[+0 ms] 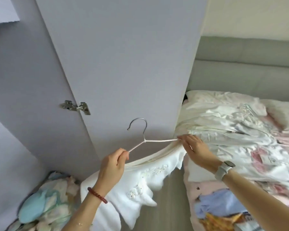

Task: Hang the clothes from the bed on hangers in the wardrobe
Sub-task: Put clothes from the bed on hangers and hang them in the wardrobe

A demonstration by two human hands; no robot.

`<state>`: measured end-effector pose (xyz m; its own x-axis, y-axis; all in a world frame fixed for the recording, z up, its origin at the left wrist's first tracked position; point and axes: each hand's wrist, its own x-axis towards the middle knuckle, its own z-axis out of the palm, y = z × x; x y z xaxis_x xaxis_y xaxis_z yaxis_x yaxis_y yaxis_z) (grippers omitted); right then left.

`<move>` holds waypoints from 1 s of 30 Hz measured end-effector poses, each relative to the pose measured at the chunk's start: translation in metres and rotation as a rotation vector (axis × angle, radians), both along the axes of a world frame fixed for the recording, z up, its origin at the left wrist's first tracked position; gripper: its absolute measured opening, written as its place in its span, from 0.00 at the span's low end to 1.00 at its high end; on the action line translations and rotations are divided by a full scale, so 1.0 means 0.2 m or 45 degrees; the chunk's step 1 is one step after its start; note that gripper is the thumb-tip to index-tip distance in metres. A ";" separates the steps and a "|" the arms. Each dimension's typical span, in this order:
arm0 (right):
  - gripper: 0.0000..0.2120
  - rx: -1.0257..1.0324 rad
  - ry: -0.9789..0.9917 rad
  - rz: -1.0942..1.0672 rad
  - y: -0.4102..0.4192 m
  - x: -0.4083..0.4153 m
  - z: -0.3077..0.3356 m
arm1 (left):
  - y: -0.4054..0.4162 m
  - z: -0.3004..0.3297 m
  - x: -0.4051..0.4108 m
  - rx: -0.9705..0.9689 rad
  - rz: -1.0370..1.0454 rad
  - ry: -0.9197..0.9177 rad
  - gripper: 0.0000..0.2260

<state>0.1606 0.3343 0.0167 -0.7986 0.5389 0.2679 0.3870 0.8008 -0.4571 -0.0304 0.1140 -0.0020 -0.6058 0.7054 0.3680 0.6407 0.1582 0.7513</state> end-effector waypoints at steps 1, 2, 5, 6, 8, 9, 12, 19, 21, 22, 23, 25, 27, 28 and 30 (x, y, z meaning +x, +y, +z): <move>0.29 -0.001 -0.058 -0.039 0.01 0.08 -0.02 | 0.01 -0.01 0.02 -0.010 -0.034 -0.026 0.11; 0.27 0.012 -0.107 -0.057 0.02 0.15 -0.04 | 0.03 -0.03 0.04 -0.027 -0.064 -0.059 0.12; 0.23 0.102 -0.179 -0.031 -0.02 0.36 -0.09 | 0.13 -0.07 0.10 -0.102 -0.074 -0.101 0.12; 0.24 0.124 -0.173 -0.010 -0.06 0.44 -0.10 | 0.17 -0.09 0.14 -0.117 -0.064 -0.101 0.11; 0.22 0.153 -0.153 0.002 -0.11 0.58 -0.11 | 0.28 -0.12 0.21 -0.140 -0.055 -0.119 0.11; 0.20 0.179 -0.146 -0.010 -0.11 0.63 -0.10 | 0.33 -0.13 0.25 -0.161 -0.067 -0.143 0.10; 0.15 0.332 -0.134 -0.120 -0.01 0.77 -0.03 | 0.49 -0.15 0.41 -0.241 -0.122 -0.200 0.09; 0.17 0.616 -0.068 -0.599 0.38 1.09 0.09 | 1.05 -0.05 0.74 -0.165 -0.398 -0.181 0.11; 0.17 0.614 -0.041 -0.711 0.48 1.15 0.07 | 1.27 -0.03 0.79 -0.109 -0.389 -0.169 0.10; 0.17 0.597 -0.017 -0.768 0.53 1.17 0.07 | 1.38 -0.02 0.81 -0.076 -0.361 -0.161 0.10; 0.17 0.576 0.011 -0.824 0.59 1.18 0.06 | 1.50 0.01 0.84 -0.039 -0.311 -0.132 0.10; 0.17 0.551 0.088 -0.920 0.72 1.18 0.04 | 1.73 0.08 0.87 0.074 -0.198 -0.004 0.12; 0.19 0.447 0.180 -0.998 0.89 1.17 0.05 | 1.98 0.18 0.91 0.238 -0.164 0.116 0.16; 0.19 0.376 0.226 -1.032 0.95 1.16 0.06 | 2.08 0.22 0.92 0.310 -0.156 0.164 0.17; 0.19 0.221 0.295 -1.080 1.04 1.14 0.07 | 2.22 0.27 0.94 0.353 -0.141 0.242 0.15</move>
<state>0.3888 0.5418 0.0314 -0.0655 0.8601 0.5059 0.7934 0.3524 -0.4964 0.1583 0.5583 0.0520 -0.4336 0.6202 0.6537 0.7750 -0.1135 0.6217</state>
